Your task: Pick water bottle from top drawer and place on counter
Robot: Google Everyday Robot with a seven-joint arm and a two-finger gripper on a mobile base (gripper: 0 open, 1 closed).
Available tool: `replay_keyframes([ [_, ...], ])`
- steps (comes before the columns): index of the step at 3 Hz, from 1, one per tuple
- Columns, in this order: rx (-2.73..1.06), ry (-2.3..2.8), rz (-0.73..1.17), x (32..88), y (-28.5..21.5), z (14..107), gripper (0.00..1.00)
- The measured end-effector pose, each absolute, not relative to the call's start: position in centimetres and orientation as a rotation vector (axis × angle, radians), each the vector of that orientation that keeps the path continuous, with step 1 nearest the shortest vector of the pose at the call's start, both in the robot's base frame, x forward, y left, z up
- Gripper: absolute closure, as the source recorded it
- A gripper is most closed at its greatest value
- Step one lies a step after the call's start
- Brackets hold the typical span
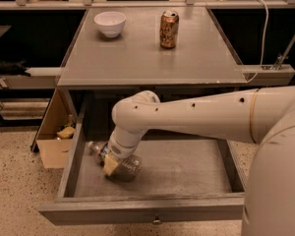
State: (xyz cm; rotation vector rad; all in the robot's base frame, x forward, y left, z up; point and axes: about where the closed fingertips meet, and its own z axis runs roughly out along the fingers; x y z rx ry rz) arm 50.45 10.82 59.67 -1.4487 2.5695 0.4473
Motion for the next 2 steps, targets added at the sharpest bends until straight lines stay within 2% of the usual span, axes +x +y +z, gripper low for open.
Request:
replay_keyframes([
  [2,-1.410,2.537,0.458,50.5,10.1,61.3,0.86],
])
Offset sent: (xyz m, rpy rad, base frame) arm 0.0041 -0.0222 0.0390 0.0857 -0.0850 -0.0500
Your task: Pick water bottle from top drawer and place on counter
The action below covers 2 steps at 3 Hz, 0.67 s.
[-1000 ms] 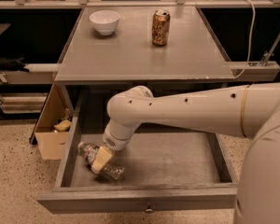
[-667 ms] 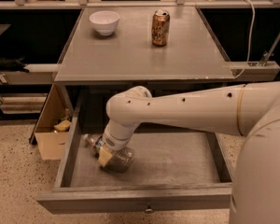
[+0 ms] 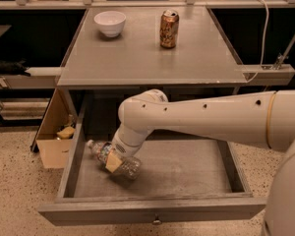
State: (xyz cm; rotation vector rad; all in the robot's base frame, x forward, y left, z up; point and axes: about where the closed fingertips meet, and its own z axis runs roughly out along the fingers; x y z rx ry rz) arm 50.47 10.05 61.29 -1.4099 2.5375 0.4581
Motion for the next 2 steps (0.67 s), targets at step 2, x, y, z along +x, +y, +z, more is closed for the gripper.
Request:
replay_keyframes([
  [2,-1.369,2.409,0.494,50.6,8.7,65.1,0.73],
])
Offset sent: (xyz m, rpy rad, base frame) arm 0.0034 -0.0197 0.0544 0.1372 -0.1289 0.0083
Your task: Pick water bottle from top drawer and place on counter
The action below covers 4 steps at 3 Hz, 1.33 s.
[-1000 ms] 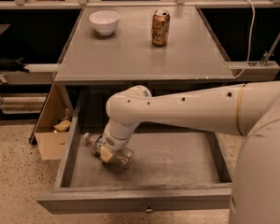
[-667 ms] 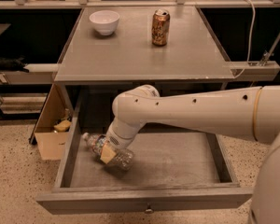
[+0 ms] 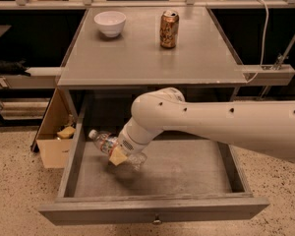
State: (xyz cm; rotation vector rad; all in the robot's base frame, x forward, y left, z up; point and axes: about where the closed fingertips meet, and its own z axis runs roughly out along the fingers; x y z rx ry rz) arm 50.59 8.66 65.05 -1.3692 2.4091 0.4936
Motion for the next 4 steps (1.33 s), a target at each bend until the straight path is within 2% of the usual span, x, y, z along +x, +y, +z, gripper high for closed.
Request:
replay_keyframes([
  [1,-1.369,2.409,0.494,50.6,8.7,65.1,0.49],
  [2,-1.370,2.403,0.495,50.5,8.5,65.3,0.20],
  [3,-1.375,2.369,0.502,50.2,7.8,66.6,0.00],
  [4,-1.373,2.310,0.571,49.5,6.4,69.4,0.00],
])
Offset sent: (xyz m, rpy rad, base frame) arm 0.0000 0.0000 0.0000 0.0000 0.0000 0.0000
